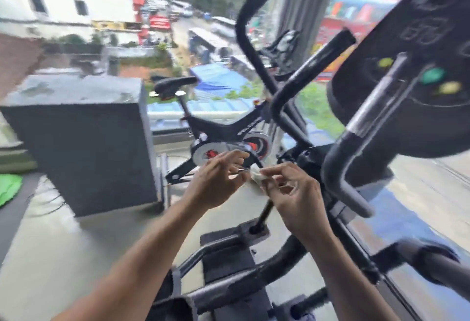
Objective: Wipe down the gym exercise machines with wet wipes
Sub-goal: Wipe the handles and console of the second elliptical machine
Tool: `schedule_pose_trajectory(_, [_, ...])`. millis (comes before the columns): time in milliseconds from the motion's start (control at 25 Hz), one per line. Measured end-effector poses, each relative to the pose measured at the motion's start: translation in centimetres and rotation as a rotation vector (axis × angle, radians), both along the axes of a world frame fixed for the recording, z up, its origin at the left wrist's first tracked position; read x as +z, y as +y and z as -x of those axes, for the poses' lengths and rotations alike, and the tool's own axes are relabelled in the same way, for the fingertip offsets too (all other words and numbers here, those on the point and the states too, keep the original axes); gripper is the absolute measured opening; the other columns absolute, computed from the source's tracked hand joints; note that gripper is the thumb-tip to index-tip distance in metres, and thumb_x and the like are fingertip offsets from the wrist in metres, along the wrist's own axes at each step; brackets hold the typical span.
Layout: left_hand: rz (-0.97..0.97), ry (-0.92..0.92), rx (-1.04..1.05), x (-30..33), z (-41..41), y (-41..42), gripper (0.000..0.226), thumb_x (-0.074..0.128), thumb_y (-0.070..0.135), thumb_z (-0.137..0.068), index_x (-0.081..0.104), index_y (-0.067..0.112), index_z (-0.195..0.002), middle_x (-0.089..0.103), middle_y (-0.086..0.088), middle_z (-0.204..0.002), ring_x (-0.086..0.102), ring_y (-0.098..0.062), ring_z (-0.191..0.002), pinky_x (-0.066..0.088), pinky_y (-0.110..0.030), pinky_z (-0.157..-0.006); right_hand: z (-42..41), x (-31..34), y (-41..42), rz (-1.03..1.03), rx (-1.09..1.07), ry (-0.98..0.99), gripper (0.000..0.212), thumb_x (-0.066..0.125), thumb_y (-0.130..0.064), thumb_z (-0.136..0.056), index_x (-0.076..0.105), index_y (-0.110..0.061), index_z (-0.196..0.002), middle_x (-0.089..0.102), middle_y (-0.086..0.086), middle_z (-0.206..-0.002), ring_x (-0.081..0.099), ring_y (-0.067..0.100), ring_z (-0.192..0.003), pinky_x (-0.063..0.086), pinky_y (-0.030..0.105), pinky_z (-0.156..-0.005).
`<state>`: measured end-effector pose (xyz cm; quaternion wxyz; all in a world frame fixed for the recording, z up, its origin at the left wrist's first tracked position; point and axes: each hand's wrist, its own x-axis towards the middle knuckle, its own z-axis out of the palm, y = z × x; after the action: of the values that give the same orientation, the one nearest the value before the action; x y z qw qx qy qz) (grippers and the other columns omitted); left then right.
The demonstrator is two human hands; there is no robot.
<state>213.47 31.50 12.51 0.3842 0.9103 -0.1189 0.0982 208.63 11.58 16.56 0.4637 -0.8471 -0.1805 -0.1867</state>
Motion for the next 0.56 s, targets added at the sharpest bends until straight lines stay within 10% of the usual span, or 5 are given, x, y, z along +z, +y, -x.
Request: schedule_pose_trajectory(560, [-0.043, -0.662, -0.277, 11.3, -14.0, -9.6, 0.094, 0.076, 0.039, -0.089, 0.024, 0.019, -0.165, 0.018, -0.011, -0.17, 0.025, -0.032, -0.153, 0.032, -0.053, -0.121, 4.5, 9.7, -5.4, 0.17, -0.696, -0.382, 0.015, 0.077, -0.008, -0.09, 0.073, -0.02, -0.098, 0.071, -0.011, -0.095, 0.068, 0.006, -0.091, 0.057, 0.033, -0.076])
